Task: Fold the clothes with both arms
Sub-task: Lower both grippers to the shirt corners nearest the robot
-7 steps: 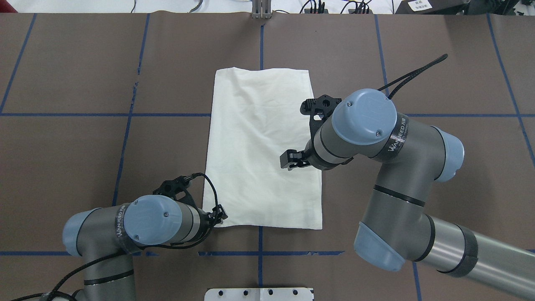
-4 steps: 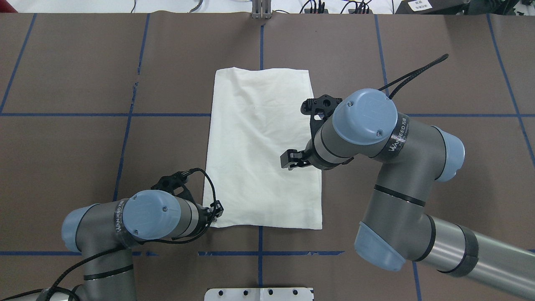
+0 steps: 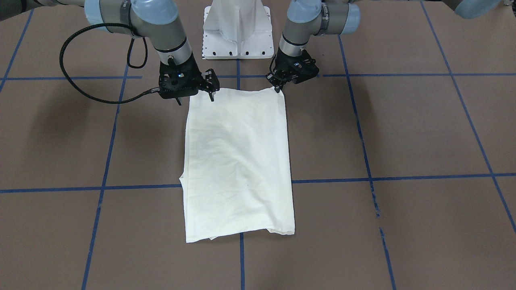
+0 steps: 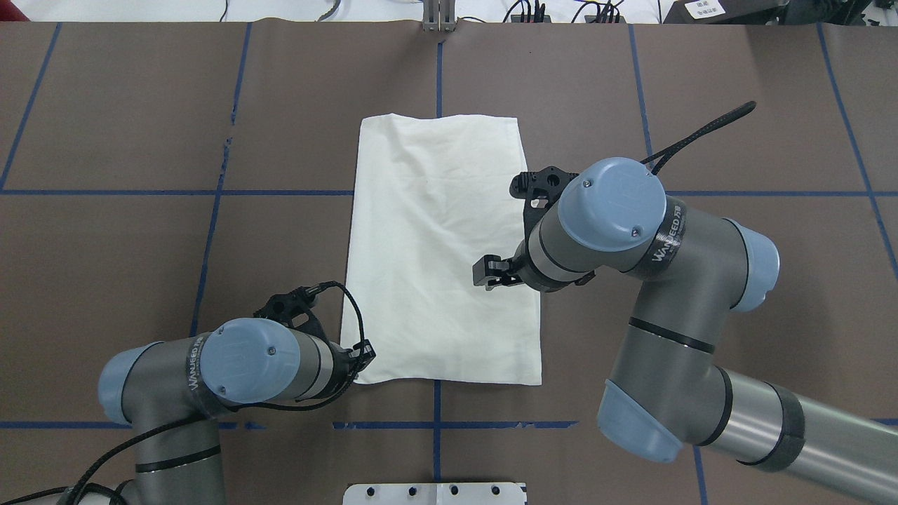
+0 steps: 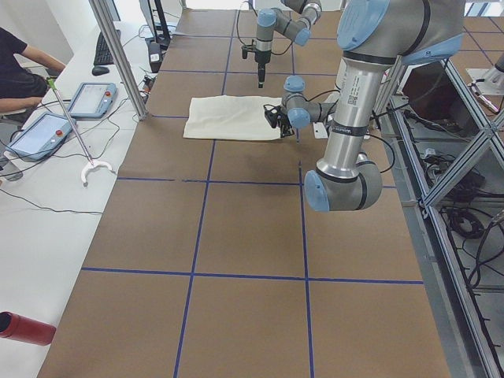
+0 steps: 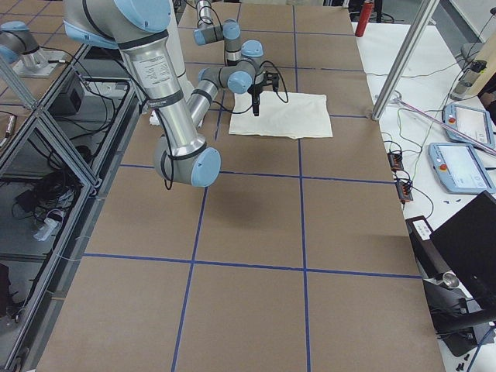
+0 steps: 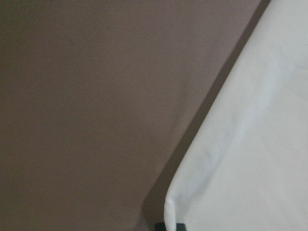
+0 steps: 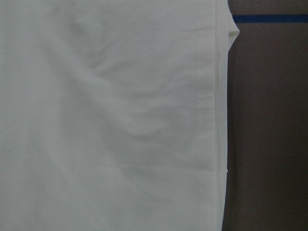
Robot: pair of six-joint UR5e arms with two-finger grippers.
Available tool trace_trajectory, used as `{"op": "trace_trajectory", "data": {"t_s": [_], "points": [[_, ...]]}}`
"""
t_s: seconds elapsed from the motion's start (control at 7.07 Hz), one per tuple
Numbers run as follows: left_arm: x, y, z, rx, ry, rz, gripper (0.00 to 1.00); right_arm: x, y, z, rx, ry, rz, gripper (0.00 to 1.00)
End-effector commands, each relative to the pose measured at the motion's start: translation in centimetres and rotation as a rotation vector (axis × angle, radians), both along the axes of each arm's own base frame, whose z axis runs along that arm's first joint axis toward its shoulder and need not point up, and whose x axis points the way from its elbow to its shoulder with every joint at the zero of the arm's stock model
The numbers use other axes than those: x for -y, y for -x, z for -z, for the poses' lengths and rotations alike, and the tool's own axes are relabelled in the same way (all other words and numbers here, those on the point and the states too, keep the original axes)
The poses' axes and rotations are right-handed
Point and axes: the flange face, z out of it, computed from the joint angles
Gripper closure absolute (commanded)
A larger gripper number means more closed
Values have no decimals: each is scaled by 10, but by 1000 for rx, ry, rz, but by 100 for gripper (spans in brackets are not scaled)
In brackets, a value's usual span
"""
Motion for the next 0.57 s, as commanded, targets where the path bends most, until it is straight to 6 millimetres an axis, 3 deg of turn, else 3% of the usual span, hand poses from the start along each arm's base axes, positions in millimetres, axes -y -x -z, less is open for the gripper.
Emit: {"op": "trace_trajectory", "data": {"t_s": [0.0, 0.42], "points": [[-5, 5, 11, -21, -5, -10, 100, -37, 25, -10, -6, 193, -96, 0], [-4, 5, 15, -27, -9, -9, 100, -92, 67, -20, -31, 331, -298, 0]]}}
